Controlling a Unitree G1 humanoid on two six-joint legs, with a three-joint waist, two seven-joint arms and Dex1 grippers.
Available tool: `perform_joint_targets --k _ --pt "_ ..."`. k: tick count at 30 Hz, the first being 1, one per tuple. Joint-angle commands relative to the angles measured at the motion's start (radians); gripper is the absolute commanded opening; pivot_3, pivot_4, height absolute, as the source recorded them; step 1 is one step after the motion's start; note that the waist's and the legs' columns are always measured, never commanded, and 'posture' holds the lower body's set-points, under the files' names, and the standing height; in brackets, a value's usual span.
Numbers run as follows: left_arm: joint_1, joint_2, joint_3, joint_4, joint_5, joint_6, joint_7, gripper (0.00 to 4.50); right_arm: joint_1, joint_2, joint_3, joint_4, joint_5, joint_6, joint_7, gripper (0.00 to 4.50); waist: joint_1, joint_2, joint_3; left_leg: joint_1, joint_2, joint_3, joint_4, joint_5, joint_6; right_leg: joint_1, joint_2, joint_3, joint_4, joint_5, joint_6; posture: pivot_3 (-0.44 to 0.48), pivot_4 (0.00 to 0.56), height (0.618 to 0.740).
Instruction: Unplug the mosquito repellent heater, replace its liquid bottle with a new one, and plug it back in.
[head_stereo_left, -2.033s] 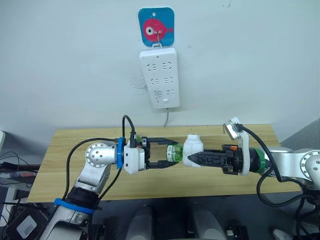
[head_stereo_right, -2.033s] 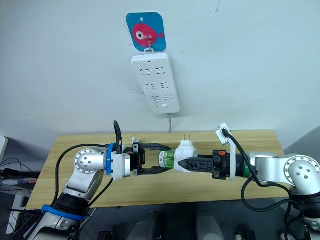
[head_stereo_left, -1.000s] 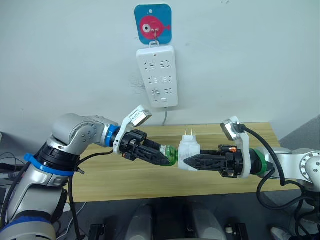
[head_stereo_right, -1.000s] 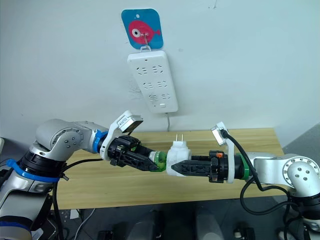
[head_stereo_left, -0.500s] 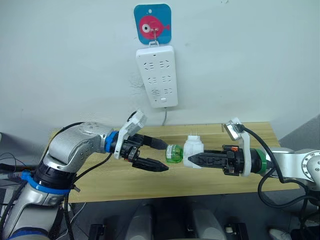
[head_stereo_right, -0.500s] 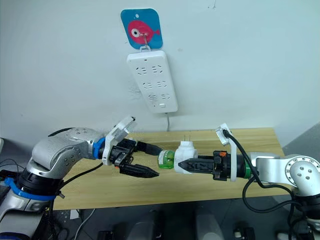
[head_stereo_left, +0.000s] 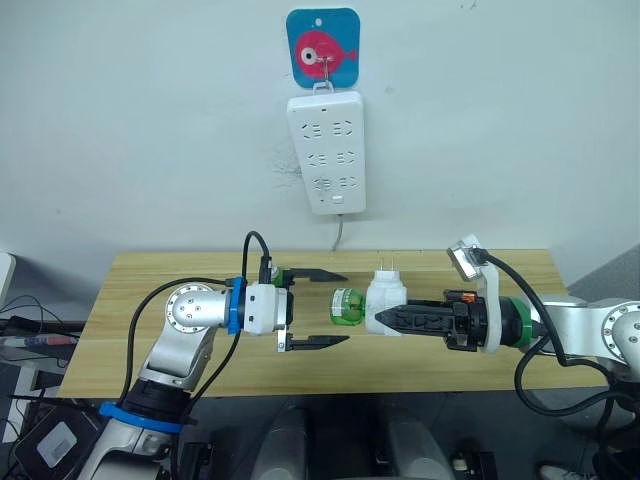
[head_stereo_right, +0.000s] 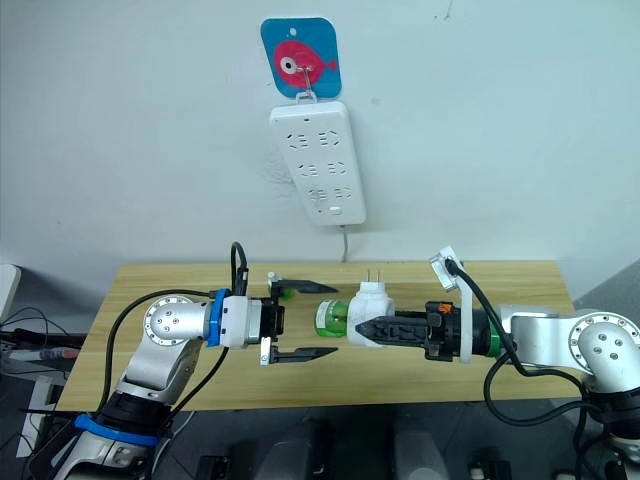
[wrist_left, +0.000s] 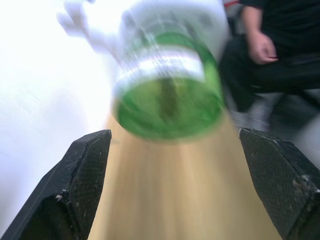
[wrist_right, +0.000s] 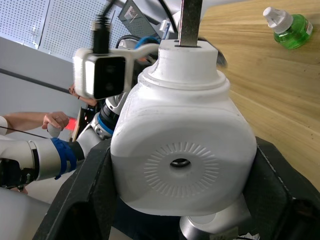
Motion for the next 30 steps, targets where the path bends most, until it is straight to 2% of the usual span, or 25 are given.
perform_joint_targets --k 1,8,12,16,21,24,27,30 --pt "-0.029 -0.026 0.016 0.005 -0.001 -0.069 0.036 4.32 -0.005 0.001 -0.023 -0.024 0.019 -0.009 0.003 3.01 -0.003 0.000 0.000 0.000 0.000 0.000 0.000 0.000 0.000 0.000 0.000 0.000 0.000 0.000 0.000 -0.125 0.221 0.740" --pt "-0.036 -0.017 -0.015 -0.008 -0.014 -0.065 0.011 4.32 -0.006 0.001 -0.024 -0.022 0.018 -0.009 0.004 3.01 -0.008 0.000 0.000 0.001 0.000 0.000 0.000 0.000 0.000 0.000 0.000 0.000 0.002 0.000 0.000 -0.124 0.220 0.740" --pt "-0.033 -0.014 -0.029 -0.016 -0.020 -0.048 0.004 3.47 -0.005 0.003 -0.024 -0.024 0.019 -0.011 0.001 3.01 -0.009 0.000 0.000 0.001 0.000 0.000 0.000 0.000 0.000 0.000 0.000 0.000 0.002 0.000 0.000 -0.128 0.220 0.740" --pt "-0.041 -0.010 -0.033 -0.016 -0.014 -0.026 0.008 2.29 -0.006 0.003 -0.024 -0.023 0.020 -0.012 0.000 3.01 -0.009 0.000 0.000 0.001 0.000 0.000 0.000 0.000 0.000 0.000 0.000 0.000 0.002 0.000 0.000 -0.128 0.220 0.740" --pt "-0.086 -0.002 -0.019 -0.024 -0.030 0.018 0.010 2.25 -0.006 0.003 -0.025 -0.020 0.017 -0.011 0.000 3.01 -0.009 0.000 0.000 0.001 0.000 0.000 0.001 0.000 0.000 0.000 0.000 0.000 0.003 0.000 0.000 -0.128 0.220 0.740" --pt "-0.131 0.053 -0.044 -0.077 -0.075 0.208 -0.032 2.25 -0.008 0.002 -0.026 -0.018 0.014 -0.009 0.004 3.01 -0.009 0.000 0.000 0.001 0.000 0.000 0.001 0.000 0.000 0.000 0.001 0.000 0.003 0.000 0.000 -0.128 0.220 0.740" --pt "-0.219 0.153 -0.082 -0.146 -0.183 0.657 -0.046 2.25 -0.011 0.001 -0.024 -0.016 0.010 -0.005 0.008 3.01 -0.011 -0.001 0.000 0.001 0.000 -0.001 0.001 0.000 0.000 0.000 0.001 0.000 0.003 0.000 0.000 -0.108 0.222 0.740" --pt "-0.322 0.199 -0.084 -0.162 -0.315 0.960 -0.059 2.25 -0.012 0.004 -0.021 -0.015 0.006 -0.003 0.010 3.01 -0.012 0.000 0.000 0.001 0.000 -0.001 0.001 0.000 0.000 0.000 0.002 0.000 0.003 0.000 0.000 -0.108 0.223 0.740"
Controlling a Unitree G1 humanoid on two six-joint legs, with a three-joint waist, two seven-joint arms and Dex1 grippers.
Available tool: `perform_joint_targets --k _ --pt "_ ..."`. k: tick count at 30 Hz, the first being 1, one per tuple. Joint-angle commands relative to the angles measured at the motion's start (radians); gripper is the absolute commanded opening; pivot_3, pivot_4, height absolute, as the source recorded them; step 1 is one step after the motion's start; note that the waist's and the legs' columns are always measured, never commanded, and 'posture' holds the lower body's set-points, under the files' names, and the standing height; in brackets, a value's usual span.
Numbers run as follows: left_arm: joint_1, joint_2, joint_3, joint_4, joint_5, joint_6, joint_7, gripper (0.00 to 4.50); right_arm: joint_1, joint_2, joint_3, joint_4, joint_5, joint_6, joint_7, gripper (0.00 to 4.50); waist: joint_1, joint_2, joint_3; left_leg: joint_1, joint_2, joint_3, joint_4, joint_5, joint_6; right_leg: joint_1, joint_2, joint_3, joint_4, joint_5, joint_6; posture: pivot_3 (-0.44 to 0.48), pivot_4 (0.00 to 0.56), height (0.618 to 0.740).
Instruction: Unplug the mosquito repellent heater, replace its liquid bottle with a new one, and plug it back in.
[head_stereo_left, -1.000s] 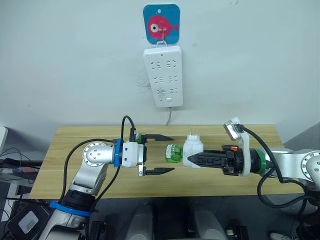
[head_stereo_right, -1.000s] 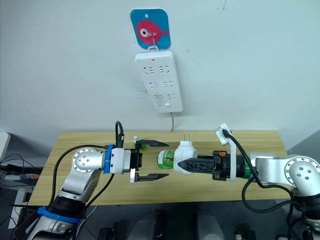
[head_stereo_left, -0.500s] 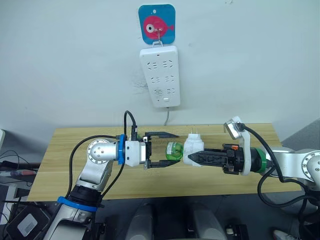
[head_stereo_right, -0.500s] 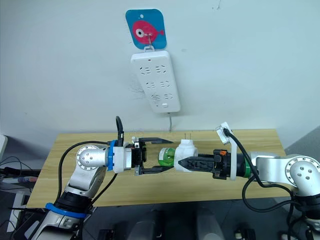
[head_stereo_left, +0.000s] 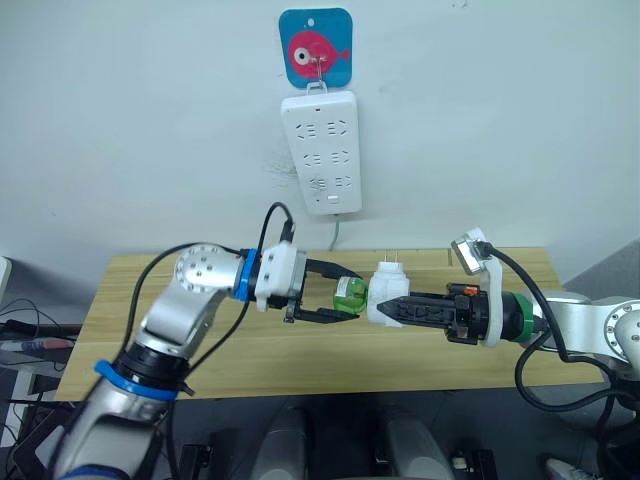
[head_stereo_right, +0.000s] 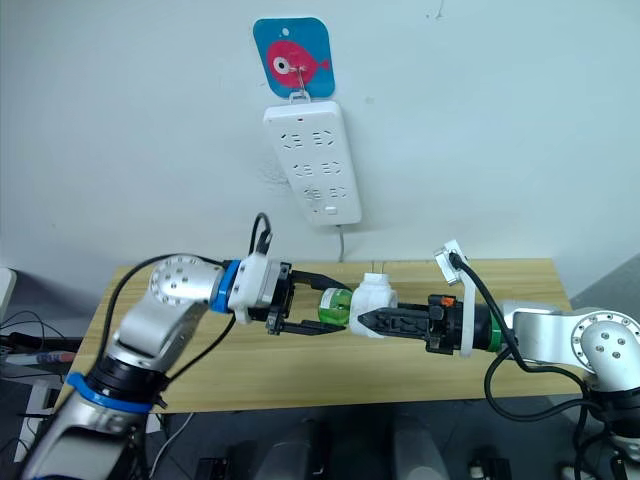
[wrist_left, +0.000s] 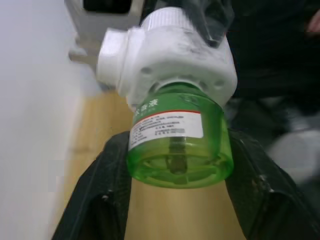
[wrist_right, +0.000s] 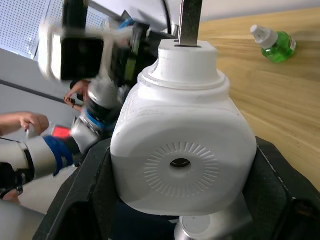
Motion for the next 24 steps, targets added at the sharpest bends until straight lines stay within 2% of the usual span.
perform_joint_targets --k 1,6,12,14,17,20,24 --pt "-0.091 0.041 0.021 -0.026 -0.141 0.323 -0.008 2.25 -0.001 0.000 0.000 -0.019 0.010 0.018 0.018 3.01 0.000 0.000 0.000 0.000 0.000 0.000 0.000 0.000 0.000 0.000 0.000 0.000 0.000 0.000 0.000 -0.109 0.223 0.740" --pt "-0.175 0.114 -0.005 0.039 -0.158 0.492 -0.114 2.25 0.005 -0.002 -0.002 -0.023 0.004 0.019 0.024 3.01 0.000 0.000 0.000 0.000 0.000 0.000 0.000 0.000 0.000 0.000 0.000 0.000 0.000 0.000 0.000 -0.114 0.223 0.740" --pt "-0.245 0.150 0.009 0.123 -0.253 0.747 -0.173 2.25 0.010 -0.005 -0.007 -0.027 0.001 0.022 0.027 3.01 -0.001 0.000 0.000 0.000 0.000 0.000 0.000 0.000 0.000 -0.001 0.000 0.000 0.000 0.000 0.000 -0.115 0.225 0.740" --pt "-0.245 0.159 0.014 0.145 -0.254 0.769 -0.187 2.25 0.009 -0.005 -0.008 -0.026 -0.001 0.024 0.029 3.01 -0.002 0.000 0.000 0.000 0.000 0.000 0.000 0.000 0.000 -0.001 0.000 0.000 0.000 0.000 0.000 -0.115 0.225 0.740" --pt "-0.230 0.168 0.014 0.140 -0.233 0.740 -0.200 2.25 0.010 -0.006 -0.010 -0.027 -0.006 0.025 0.030 3.01 -0.002 0.000 0.000 0.000 0.000 0.000 0.000 0.000 0.000 -0.001 0.000 0.000 0.000 0.000 0.000 -0.116 0.226 0.740" --pt "-0.094 0.201 0.011 0.060 -0.108 0.444 -0.236 2.25 0.027 -0.009 -0.032 -0.021 -0.054 0.009 -0.002 3.01 -0.006 0.000 0.000 0.000 0.000 0.000 -0.001 0.000 0.000 -0.001 0.000 0.001 -0.001 0.000 0.000 -0.115 0.228 0.740" --pt "0.038 0.136 0.082 0.044 0.006 0.138 -0.127 2.25 0.038 -0.015 -0.039 0.028 -0.261 -0.014 -0.074 3.01 -0.001 0.001 0.000 0.000 0.000 0.000 -0.001 0.000 0.000 -0.001 -0.001 0.001 -0.002 0.000 0.000 -0.114 0.233 0.740"
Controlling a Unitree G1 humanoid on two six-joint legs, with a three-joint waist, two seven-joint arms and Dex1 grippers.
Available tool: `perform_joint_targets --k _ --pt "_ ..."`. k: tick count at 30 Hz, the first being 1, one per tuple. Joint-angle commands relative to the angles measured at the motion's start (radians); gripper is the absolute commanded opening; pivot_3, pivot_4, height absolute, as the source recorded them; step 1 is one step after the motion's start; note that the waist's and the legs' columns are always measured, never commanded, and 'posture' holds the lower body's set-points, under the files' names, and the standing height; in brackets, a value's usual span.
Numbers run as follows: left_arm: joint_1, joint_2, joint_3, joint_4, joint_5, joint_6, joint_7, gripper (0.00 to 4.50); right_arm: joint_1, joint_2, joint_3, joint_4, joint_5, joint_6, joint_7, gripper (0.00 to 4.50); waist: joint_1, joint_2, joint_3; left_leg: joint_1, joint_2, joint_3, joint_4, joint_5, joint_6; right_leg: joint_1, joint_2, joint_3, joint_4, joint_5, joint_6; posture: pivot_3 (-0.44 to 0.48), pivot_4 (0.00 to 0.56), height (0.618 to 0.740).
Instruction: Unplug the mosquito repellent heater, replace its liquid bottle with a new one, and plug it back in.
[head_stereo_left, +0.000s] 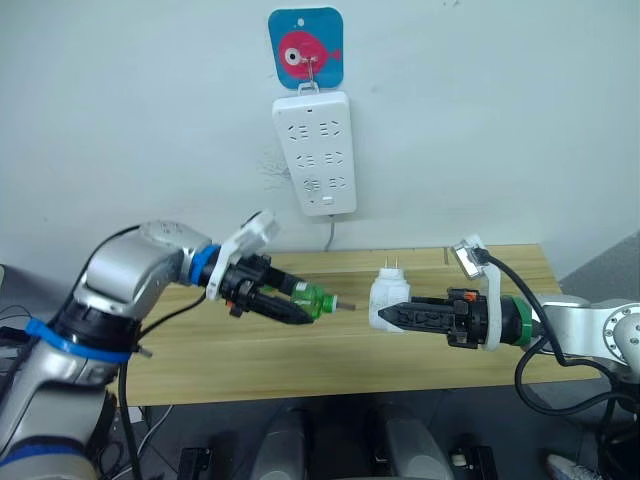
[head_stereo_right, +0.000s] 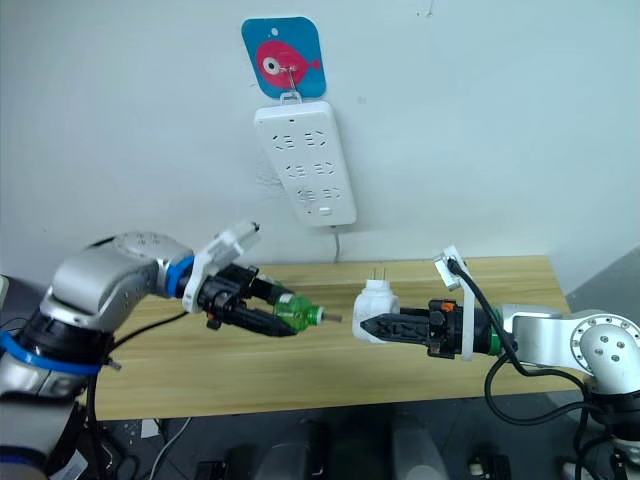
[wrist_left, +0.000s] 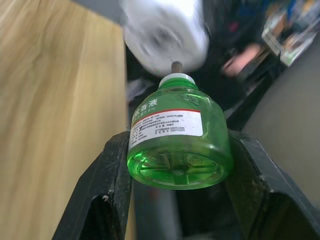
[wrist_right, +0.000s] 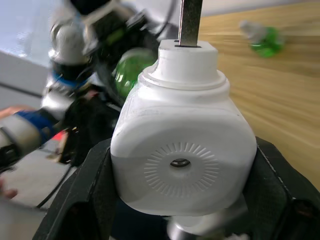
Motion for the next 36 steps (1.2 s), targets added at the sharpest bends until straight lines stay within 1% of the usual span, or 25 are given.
perform_joint_targets --k 1,5,7,9,10,12,15,18,21,25,27,28,30,31,34,36 --pt "0.071 -0.068 0.091 -0.030 0.111 -0.314 0.106 2.25 -0.004 -0.020 -0.010 0.041 -0.226 -0.017 -0.075 3.01 0.007 0.000 0.000 0.000 0.000 0.000 0.000 0.000 0.000 0.000 0.000 0.000 0.000 0.000 0.000 -0.114 0.234 0.740" --pt "0.165 -0.184 0.146 -0.016 0.226 -0.627 0.244 2.25 -0.038 -0.038 0.093 0.119 -0.590 -0.004 -0.133 3.01 0.017 0.000 0.000 0.000 0.000 0.001 0.002 0.000 0.000 0.000 -0.001 0.000 0.000 0.000 0.000 -0.113 0.239 0.740" --pt "0.203 -0.220 0.154 -0.022 0.267 -0.736 0.286 2.25 -0.064 -0.027 0.145 0.182 -0.769 -0.034 -0.151 3.01 0.017 0.000 0.000 0.000 0.000 0.002 0.002 0.000 0.000 0.000 -0.002 0.001 0.000 0.000 0.000 -0.106 0.246 0.740" --pt "0.228 -0.243 0.157 -0.026 0.290 -0.801 0.313 2.25 -0.086 -0.013 0.177 0.232 -0.882 -0.046 -0.119 3.01 0.014 0.001 0.001 0.000 0.000 0.002 0.001 0.000 0.000 0.000 -0.002 0.001 0.001 0.000 0.000 -0.104 0.249 0.740" --pt "0.241 -0.246 0.155 -0.033 0.293 -0.815 0.316 2.25 -0.096 -0.001 0.182 0.257 -0.913 -0.039 -0.098 3.01 0.014 0.001 0.001 0.000 0.000 0.003 0.001 0.000 0.000 -0.001 -0.002 0.001 0.001 0.000 0.000 -0.102 0.251 0.740" --pt "0.273 -0.248 0.149 -0.053 0.300 -0.833 0.328 2.25 -0.160 0.006 0.252 0.330 -1.012 0.036 -0.068 3.01 0.007 0.002 0.002 0.000 0.000 0.003 0.000 0.000 0.000 -0.001 -0.002 0.000 0.001 0.000 0.000 -0.091 0.259 0.740" --pt "0.303 -0.240 0.135 -0.058 0.317 -0.869 0.328 2.25 -0.237 0.042 0.297 0.465 -1.122 0.032 0.021 3.01 0.003 0.003 0.003 0.000 0.000 0.003 0.000 0.000 0.000 -0.001 -0.002 0.001 0.002 0.000 0.000 -0.087 0.262 0.740" --pt "0.311 -0.245 0.130 -0.059 0.327 -0.878 0.342 2.25 -0.307 0.088 0.300 0.618 -1.199 0.037 0.103 3.01 0.006 0.004 0.004 0.000 0.000 0.003 0.000 0.000 0.000 -0.001 -0.002 0.000 0.002 0.001 0.000 -0.079 0.264 0.740" --pt "0.311 -0.253 0.127 -0.066 0.331 -0.878 0.357 2.25 -0.362 0.135 0.278 0.748 -1.255 0.055 0.156 3.01 0.008 0.004 0.005 0.000 0.000 0.003 0.000 0.000 0.000 -0.001 -0.002 0.001 0.002 0.001 0.000 -0.070 0.263 0.740" --pt "0.312 -0.255 0.118 -0.073 0.336 -0.882 0.370 2.25 -0.397 0.169 0.242 0.831 -1.315 0.064 0.199 3.01 0.008 0.004 0.005 0.000 0.000 0.003 0.000 0.000 0.000 -0.001 -0.002 0.000 0.001 0.001 0.000 -0.067 0.261 0.740" --pt "0.314 -0.255 0.115 -0.076 0.336 -0.880 0.376 2.25 -0.403 0.183 0.206 0.849 -1.332 0.075 0.196 3.01 0.008 0.004 0.005 0.000 0.000 0.003 0.000 0.000 0.000 -0.001 -0.002 0.000 0.001 0.001 0.000 -0.070 0.259 0.740" --pt "0.314 -0.255 0.114 -0.077 0.336 -0.879 0.378 2.25 -0.401 0.189 0.187 0.844 -1.341 0.077 0.196 3.75 0.008 0.004 0.005 0.000 0.000 0.003 0.000 0.000 0.000 -0.001 -0.002 0.000 0.002 0.001 0.000 -0.072 0.258 0.740" --pt "0.314 -0.257 0.113 -0.076 0.334 -0.875 0.384 2.25 -0.391 0.192 0.144 0.799 -1.355 0.087 0.188 4.41 0.008 0.004 0.005 0.000 0.000 0.003 0.000 0.000 0.000 -0.001 -0.002 0.000 0.002 0.001 0.000 -0.078 0.256 0.740" --pt "0.313 -0.258 0.113 -0.074 0.333 -0.873 0.387 2.25 -0.383 0.192 0.119 0.769 -1.357 0.100 0.182 4.50 0.008 0.004 0.005 0.000 0.000 0.003 0.000 0.000 0.000 -0.001 -0.002 0.000 0.002 0.001 0.000 -0.082 0.254 0.740" --pt "0.307 -0.265 0.114 -0.065 0.331 -0.866 0.403 2.25 -0.342 0.171 0.039 0.636 -1.367 0.124 0.162 4.50 0.008 0.004 0.005 0.000 0.000 0.003 0.000 0.000 0.000 -0.001 -0.002 0.000 0.002 0.001 0.000 -0.089 0.251 0.740" --pt "0.304 -0.277 0.119 -0.060 0.322 -0.847 0.423 2.25 -0.293 0.150 -0.035 0.497 -1.362 0.146 0.145 4.50 0.009 0.005 0.005 0.000 0.000 0.003 0.000 0.000 0.000 -0.001 -0.002 0.000 0.002 0.001 0.000 -0.091 0.248 0.740"
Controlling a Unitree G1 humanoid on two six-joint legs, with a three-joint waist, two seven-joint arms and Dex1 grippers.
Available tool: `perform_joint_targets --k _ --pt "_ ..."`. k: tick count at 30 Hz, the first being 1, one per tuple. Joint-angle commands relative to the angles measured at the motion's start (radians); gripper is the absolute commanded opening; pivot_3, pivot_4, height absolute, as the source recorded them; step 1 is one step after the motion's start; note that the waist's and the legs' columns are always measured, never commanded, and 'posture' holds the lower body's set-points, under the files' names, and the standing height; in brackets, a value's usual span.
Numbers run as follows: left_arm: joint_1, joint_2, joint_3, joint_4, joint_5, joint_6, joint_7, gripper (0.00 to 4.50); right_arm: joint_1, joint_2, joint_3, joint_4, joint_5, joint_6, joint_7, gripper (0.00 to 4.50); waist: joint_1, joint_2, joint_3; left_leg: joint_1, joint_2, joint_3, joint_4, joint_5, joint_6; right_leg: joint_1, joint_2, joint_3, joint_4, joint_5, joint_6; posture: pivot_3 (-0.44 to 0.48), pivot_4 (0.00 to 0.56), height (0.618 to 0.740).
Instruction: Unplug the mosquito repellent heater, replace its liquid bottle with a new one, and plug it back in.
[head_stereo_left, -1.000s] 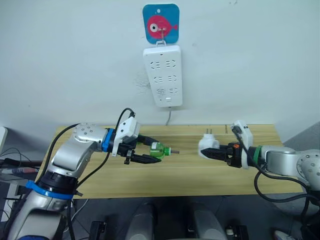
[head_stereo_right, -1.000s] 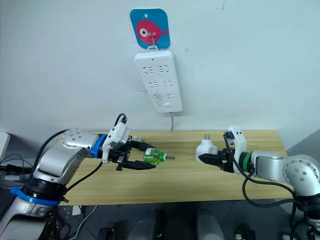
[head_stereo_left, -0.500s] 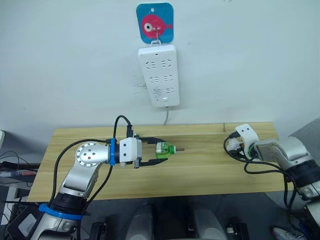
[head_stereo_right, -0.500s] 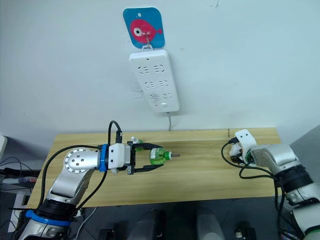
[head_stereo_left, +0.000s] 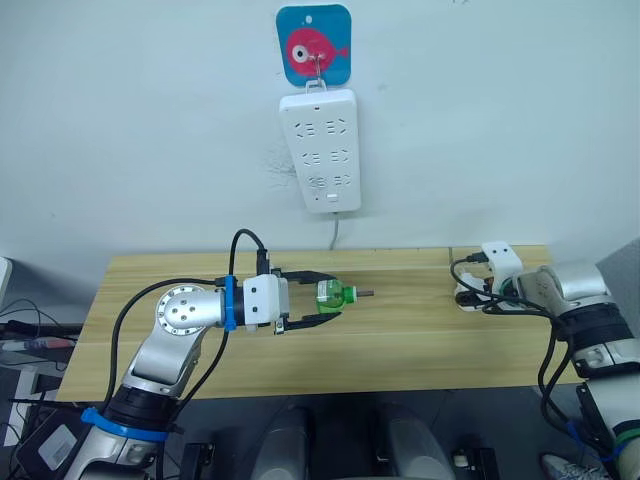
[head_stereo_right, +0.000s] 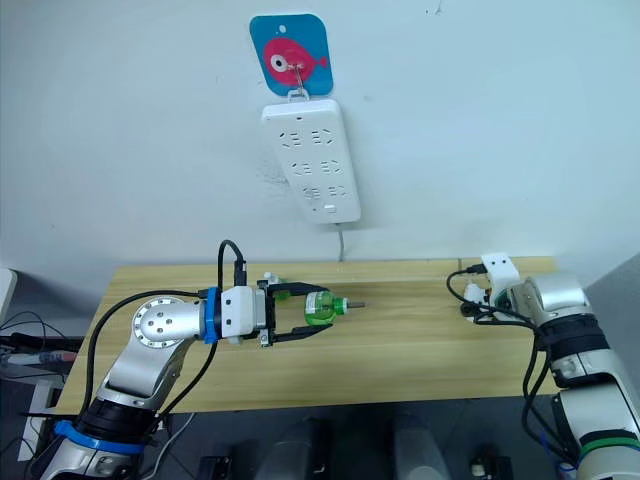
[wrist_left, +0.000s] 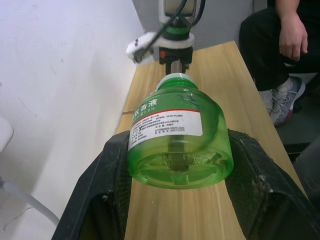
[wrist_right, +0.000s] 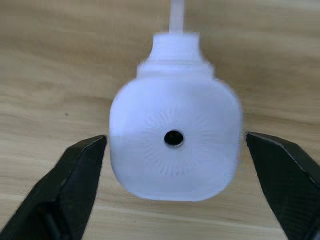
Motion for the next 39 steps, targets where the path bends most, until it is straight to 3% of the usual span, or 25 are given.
perform_joint_targets --k 1,8,12,18,22,27,37,39 --pt "-0.003 -0.021 0.017 -0.018 -0.024 0.032 0.044 2.25 0.069 -0.042 -0.153 -0.252 0.008 0.038 -0.024 4.50 0.001 0.000 0.000 0.000 0.000 0.000 0.000 0.000 0.000 0.000 0.000 0.000 0.000 0.000 0.000 -0.093 0.247 0.740" --pt "-0.002 -0.097 0.048 -0.058 -0.129 0.206 0.133 2.25 0.336 0.135 -0.526 -0.905 0.414 0.273 0.105 4.50 0.000 0.000 0.000 0.000 0.000 -0.002 -0.001 0.000 0.000 0.000 0.001 -0.001 0.001 0.000 0.000 -0.140 0.245 0.740" --pt "0.017 -0.119 0.025 -0.069 -0.122 0.174 0.116 2.25 0.480 0.355 -0.529 -1.061 0.467 0.176 0.018 4.50 -0.009 0.000 0.000 0.000 0.000 -0.001 -0.001 0.000 0.000 0.000 0.001 0.000 0.000 0.000 0.000 -0.166 0.247 0.740" --pt "0.009 -0.174 0.031 -0.067 -0.116 0.179 0.169 2.25 0.494 0.642 -0.432 -1.026 0.540 0.029 -0.077 4.50 -0.030 0.001 0.000 0.002 0.000 0.000 0.000 0.001 0.000 0.001 0.001 0.002 0.001 0.004 0.001 -0.165 0.244 0.740" --pt "0.003 -0.193 0.039 -0.082 -0.116 0.207 0.211 2.25 0.475 0.747 -0.433 -0.951 0.601 -0.021 -0.143 4.50 -0.031 0.001 0.000 0.002 0.000 0.000 0.000 0.003 0.000 0.001 0.001 0.002 0.001 0.005 0.001 -0.149 0.239 0.740" --pt "-0.007 -0.204 0.034 -0.096 -0.123 0.233 0.231 2.25 0.434 0.792 -0.390 -0.903 0.660 -0.069 -0.204 4.50 -0.031 0.001 0.000 0.002 0.000 0.000 0.000 0.003 0.000 0.000 0.001 0.002 0.001 0.005 0.001 -0.139 0.234 0.740" --pt "-0.010 -0.224 0.020 -0.086 -0.103 0.230 0.251 2.25 0.395 0.779 -0.303 -0.829 0.729 -0.160 -0.244 4.50 -0.030 0.001 0.000 0.002 0.000 0.000 -0.001 0.003 0.000 0.000 0.002 0.002 0.001 0.005 0.001 -0.131 0.230 0.740" --pt "-0.008 -0.227 0.019 -0.086 -0.102 0.232 0.257 2.25 0.394 0.773 -0.287 -0.822 0.736 -0.168 -0.247 4.15 -0.030 0.001 0.000 0.002 0.000 0.000 -0.001 0.003 0.000 0.000 0.001 0.002 0.001 0.005 0.001 -0.131 0.230 0.740"
